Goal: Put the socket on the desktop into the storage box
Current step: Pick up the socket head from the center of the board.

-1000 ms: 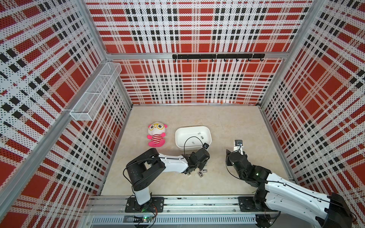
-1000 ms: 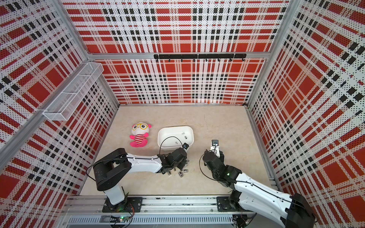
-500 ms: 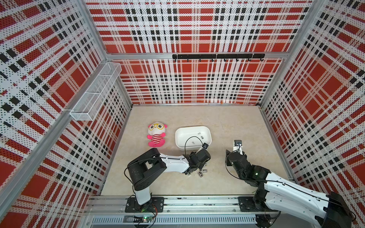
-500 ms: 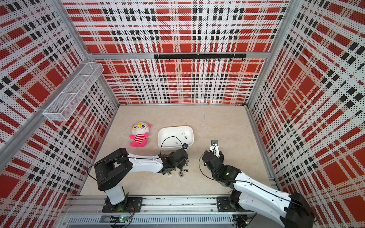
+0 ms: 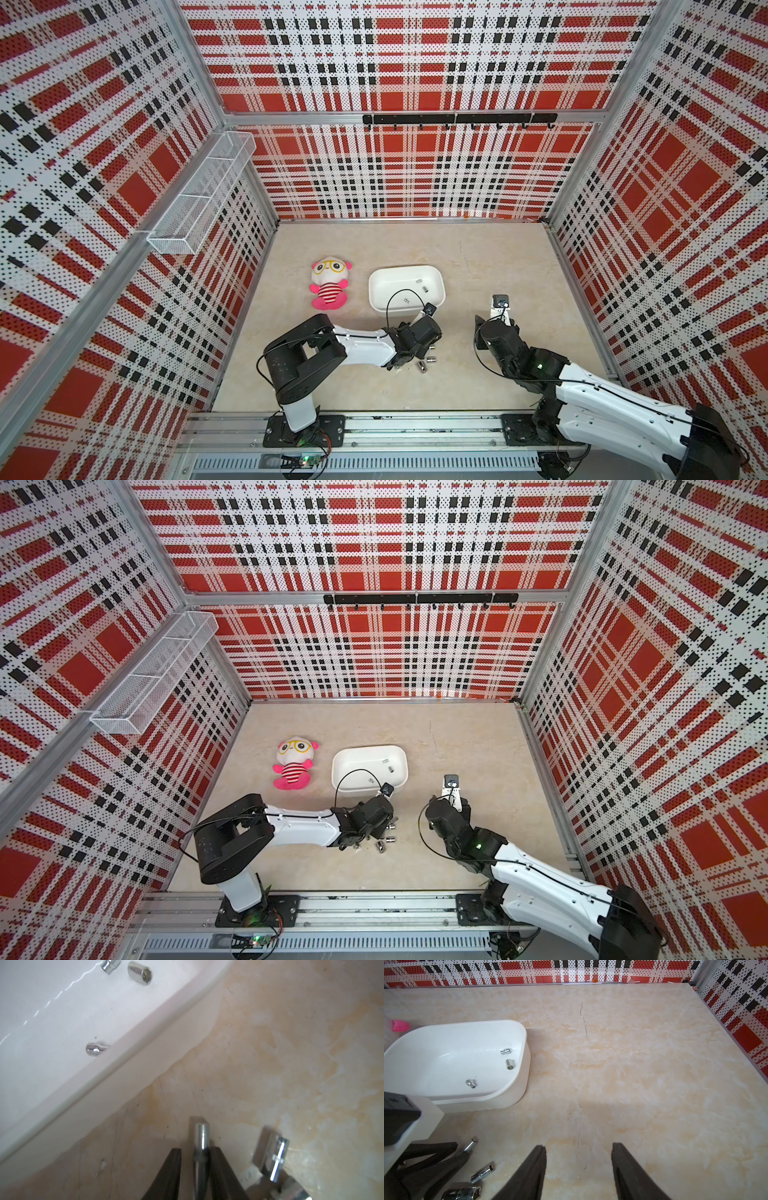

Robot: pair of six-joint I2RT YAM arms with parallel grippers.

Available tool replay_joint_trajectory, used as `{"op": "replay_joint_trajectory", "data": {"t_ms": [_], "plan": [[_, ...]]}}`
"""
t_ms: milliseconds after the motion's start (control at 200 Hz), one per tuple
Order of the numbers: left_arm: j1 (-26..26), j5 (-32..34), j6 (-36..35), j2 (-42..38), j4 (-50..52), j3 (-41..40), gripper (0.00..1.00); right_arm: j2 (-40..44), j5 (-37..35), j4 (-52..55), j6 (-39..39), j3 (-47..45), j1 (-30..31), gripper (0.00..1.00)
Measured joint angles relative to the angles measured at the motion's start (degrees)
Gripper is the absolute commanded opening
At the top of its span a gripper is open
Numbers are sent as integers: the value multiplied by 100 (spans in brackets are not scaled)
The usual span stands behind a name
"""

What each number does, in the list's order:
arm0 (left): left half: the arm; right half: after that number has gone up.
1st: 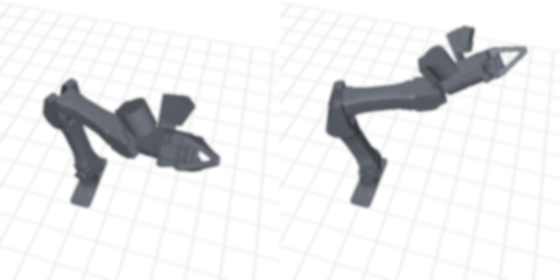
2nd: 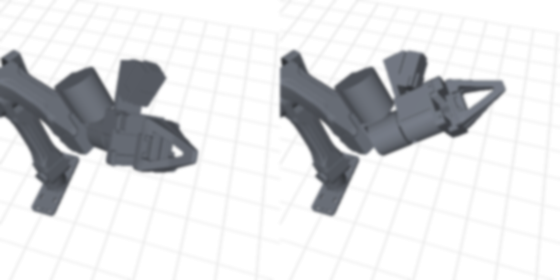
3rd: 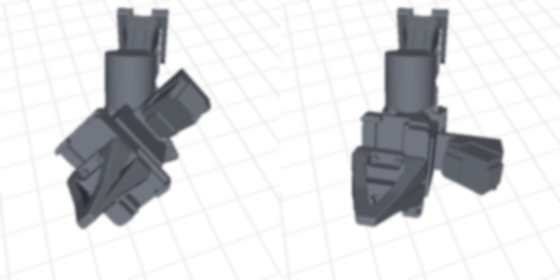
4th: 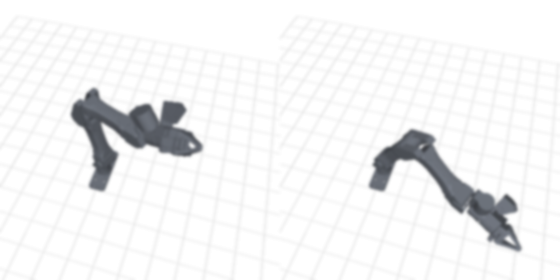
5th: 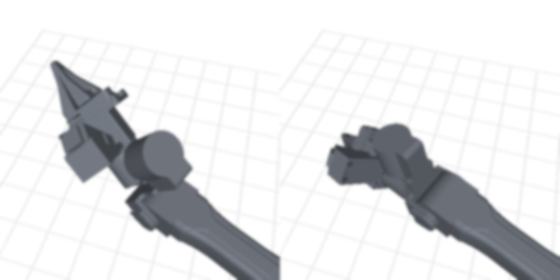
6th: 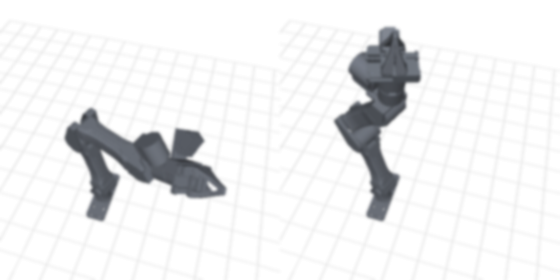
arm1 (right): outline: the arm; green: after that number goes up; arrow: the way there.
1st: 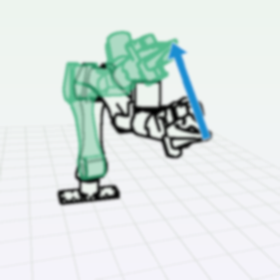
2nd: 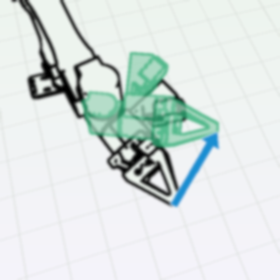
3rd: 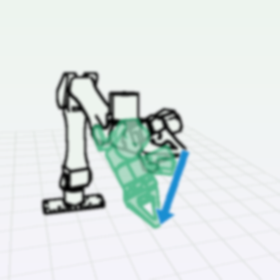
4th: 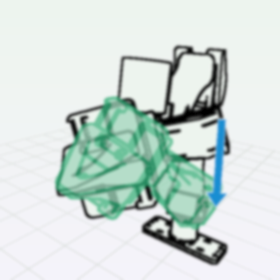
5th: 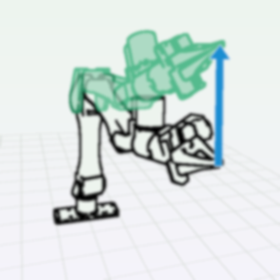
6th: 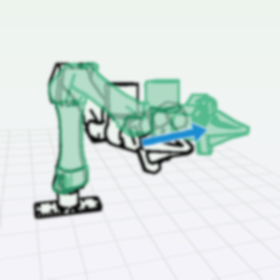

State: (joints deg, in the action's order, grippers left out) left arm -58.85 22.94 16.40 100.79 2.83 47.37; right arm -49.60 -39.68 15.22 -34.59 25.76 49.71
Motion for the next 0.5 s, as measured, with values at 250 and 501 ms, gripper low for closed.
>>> {"op": "replay_joint_trajectory", "data": {"t_ms": [250, 501], "plan": [[0, 2, 22, -9, -2, -17, 17, 0, 0, 2, 0, 0, 0, 57], [-17, 173, 52, -9, 17, -20, 0, 0, 0, 2, 0, 0, 0, 57]]}}
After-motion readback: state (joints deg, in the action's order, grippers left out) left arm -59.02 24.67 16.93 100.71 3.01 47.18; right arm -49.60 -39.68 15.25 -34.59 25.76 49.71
